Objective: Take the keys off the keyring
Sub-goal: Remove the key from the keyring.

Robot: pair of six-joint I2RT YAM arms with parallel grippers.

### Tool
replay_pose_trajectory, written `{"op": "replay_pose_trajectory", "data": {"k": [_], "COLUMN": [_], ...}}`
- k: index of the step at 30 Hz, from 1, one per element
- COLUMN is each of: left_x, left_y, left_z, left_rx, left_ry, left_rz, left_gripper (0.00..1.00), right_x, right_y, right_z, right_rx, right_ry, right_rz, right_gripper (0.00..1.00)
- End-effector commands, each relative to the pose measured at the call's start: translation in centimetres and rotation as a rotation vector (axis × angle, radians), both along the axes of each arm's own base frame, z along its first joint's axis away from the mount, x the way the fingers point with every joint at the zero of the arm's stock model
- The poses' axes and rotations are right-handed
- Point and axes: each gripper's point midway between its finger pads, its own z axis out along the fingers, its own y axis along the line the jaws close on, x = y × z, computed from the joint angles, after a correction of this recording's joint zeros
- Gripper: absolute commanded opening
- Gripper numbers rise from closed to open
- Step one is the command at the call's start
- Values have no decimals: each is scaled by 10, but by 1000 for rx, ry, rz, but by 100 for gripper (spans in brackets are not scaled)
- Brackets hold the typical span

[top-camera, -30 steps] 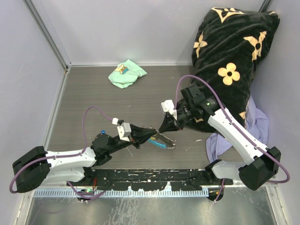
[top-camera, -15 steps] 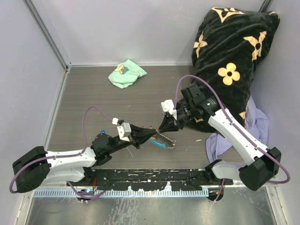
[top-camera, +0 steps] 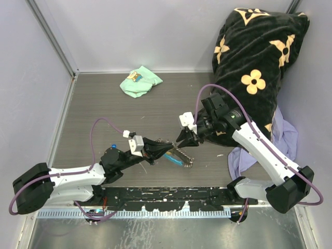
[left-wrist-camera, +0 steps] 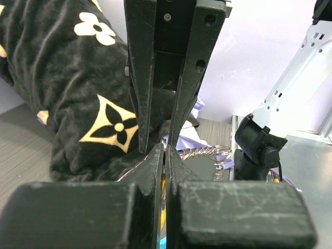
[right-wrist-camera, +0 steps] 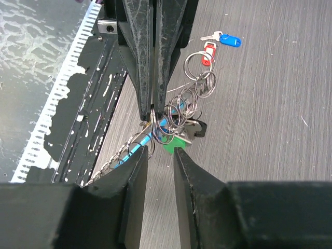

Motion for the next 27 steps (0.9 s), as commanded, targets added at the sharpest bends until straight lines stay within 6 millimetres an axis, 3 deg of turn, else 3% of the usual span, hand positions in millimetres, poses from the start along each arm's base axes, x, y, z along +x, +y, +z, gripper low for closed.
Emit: {"op": "replay_pose_trajectory", "data": {"k": [1,6,12,16,24,27], "left_x": [-5,-5,0,5,13,13], "left_y": [6,5,7,9,13,11], "left_z": [52,54,57,58,61,58], "left_rx": [-144,-148,-166,-183,-208,-198], "left_ry": [-70,-64,-41,-11,20,20], "left_rz": [-13,-15,5,35,77,77], "left_gripper": [0,0,0,0,0,0], "right_x": [-3,-3,-5,-4,3,-1], "right_y": [8,11,12,12,13,14], "right_z": [19,21,19,20,20,19], "right_rx": [53,53,45,45,42,48], "right_ry": [-50,-70,-91,-104,-113,-85], "right_rz": [46,52,56,48,7,14], "right_gripper": [33,31,10,4,3,12]}}
